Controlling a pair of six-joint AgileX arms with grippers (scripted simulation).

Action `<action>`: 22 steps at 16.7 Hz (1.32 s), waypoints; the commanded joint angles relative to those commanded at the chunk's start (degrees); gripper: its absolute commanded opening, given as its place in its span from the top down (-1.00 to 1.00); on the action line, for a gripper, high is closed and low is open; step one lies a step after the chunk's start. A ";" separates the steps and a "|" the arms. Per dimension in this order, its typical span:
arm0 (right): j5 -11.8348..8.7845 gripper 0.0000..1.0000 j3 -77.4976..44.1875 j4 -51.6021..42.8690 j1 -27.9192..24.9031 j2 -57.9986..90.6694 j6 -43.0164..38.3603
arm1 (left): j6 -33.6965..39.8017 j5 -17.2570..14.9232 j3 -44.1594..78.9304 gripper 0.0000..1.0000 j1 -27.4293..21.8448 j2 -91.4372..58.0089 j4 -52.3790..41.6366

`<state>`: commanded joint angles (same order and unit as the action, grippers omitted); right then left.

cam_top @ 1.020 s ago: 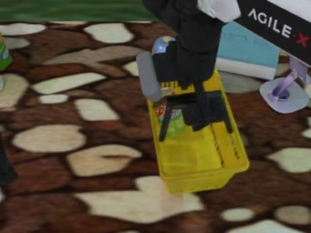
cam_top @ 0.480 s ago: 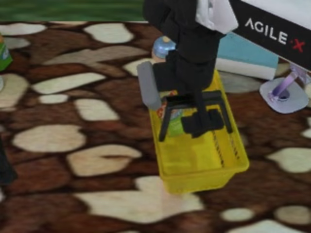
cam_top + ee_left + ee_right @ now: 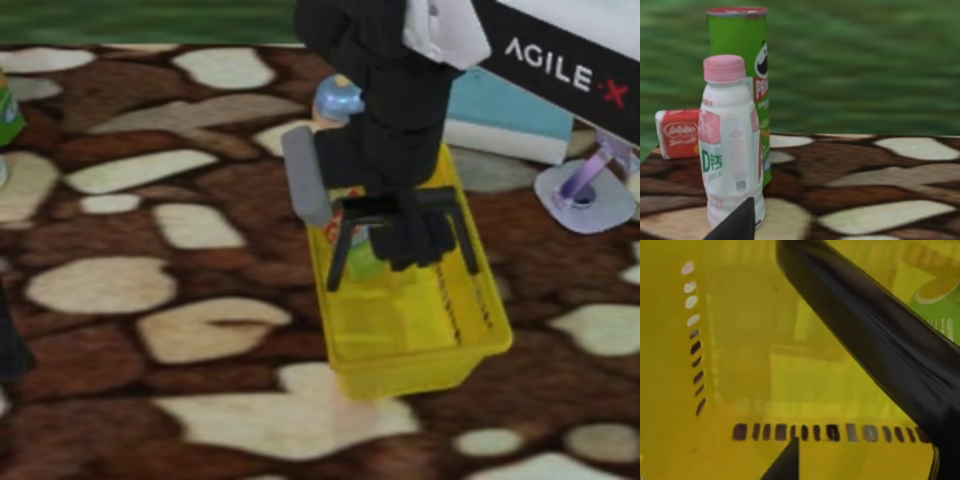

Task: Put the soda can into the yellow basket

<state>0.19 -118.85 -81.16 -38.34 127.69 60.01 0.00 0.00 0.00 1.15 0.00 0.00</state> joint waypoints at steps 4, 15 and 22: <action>0.00 0.51 0.00 0.00 0.00 0.00 0.00 | 0.00 0.00 0.00 -1.00 0.00 0.00 0.00; 0.00 1.00 0.00 0.00 0.00 0.00 0.00 | 0.00 0.00 0.00 -1.00 0.00 0.00 0.00; 0.00 1.00 0.00 0.00 0.00 0.00 0.00 | 0.00 0.00 0.00 -1.00 0.00 0.00 0.00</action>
<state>0.19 -118.85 -81.16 -38.34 127.69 60.01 0.00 0.00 0.00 1.15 0.00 0.00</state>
